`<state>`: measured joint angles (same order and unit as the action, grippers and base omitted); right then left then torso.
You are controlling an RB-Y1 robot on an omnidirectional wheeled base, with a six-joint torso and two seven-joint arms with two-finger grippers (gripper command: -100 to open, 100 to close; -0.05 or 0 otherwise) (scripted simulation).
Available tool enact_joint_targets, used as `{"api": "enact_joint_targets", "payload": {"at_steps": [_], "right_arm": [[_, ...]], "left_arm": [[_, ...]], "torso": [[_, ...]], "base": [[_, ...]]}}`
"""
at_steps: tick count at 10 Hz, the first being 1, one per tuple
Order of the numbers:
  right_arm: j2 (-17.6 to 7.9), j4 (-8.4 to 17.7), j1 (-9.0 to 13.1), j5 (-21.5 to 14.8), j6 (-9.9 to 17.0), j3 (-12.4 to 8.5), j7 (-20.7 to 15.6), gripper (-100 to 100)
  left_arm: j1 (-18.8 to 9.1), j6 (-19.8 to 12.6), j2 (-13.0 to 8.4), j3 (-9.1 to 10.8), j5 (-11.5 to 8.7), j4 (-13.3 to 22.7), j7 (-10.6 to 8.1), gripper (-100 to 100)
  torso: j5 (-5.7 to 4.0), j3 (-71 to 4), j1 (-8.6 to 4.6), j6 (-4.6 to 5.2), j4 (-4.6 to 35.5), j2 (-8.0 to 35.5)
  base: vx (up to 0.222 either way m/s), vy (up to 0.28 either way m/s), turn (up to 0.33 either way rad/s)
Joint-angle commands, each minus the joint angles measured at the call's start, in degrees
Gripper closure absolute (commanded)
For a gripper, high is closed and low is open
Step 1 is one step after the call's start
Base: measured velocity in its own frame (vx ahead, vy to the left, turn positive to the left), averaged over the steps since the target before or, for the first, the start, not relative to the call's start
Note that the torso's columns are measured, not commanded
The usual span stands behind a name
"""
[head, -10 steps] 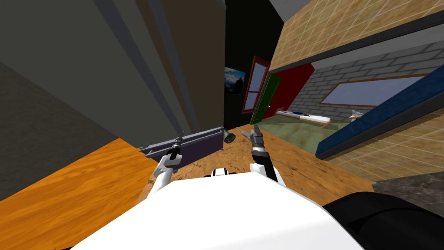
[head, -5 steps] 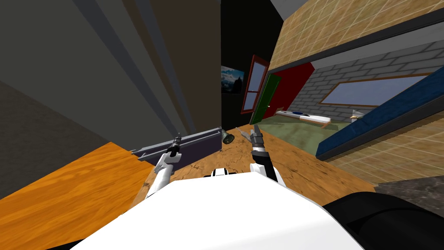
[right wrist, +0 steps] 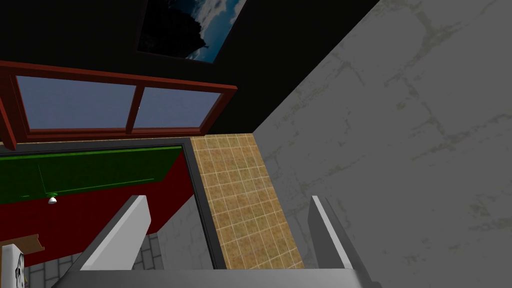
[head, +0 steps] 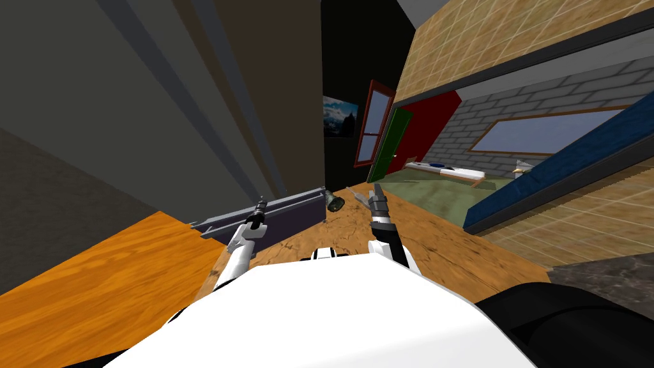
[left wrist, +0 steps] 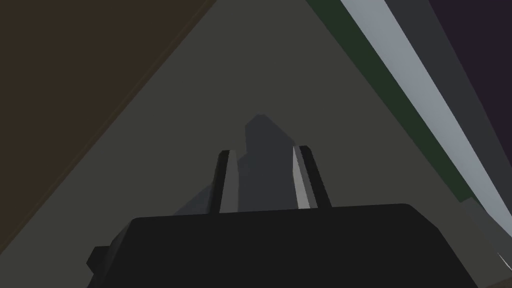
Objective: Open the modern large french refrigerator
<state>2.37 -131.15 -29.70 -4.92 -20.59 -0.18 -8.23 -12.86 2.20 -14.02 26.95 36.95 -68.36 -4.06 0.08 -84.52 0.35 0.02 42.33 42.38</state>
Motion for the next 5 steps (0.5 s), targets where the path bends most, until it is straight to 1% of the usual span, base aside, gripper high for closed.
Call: {"api": "enact_joint_targets", "payload": {"at_steps": [1, 3, 5], "right_arm": [[0.0, 0.0, 0.0, 0.0, 0.0, 0.0, 0.0, 0], [0.0, 0.0, 0.0, 0.0, 0.0, 0.0, 0.0, 0], [0.0, 0.0, 0.0, 0.0, 0.0, 0.0, 0.0, 0]], "left_arm": [[-0.8, 0.5, -0.7, -2.1, -0.7, 0.9, -0.42, 100], [-1.7, 1.1, -1.7, -5.19, -1.6, 2.1, -1.01, 100], [-2.6, 1.7, -2.7, -8.29, -2.6, 3.2, -1.6, 100]], "torso": [[0.03, 0.2, 0.03, -0.01, 0.1, 0.4], [-0.04, 0.1, -0.23, -0.02, 0.0, 0.1], [-0.06, 0.0, -0.34, 0.0, 0.0, 0.0]], "base": [[-0.246, 0.149, -0.066], [-0.264, 0.187, -0.094], [-0.315, 0.196, -0.151]]}}
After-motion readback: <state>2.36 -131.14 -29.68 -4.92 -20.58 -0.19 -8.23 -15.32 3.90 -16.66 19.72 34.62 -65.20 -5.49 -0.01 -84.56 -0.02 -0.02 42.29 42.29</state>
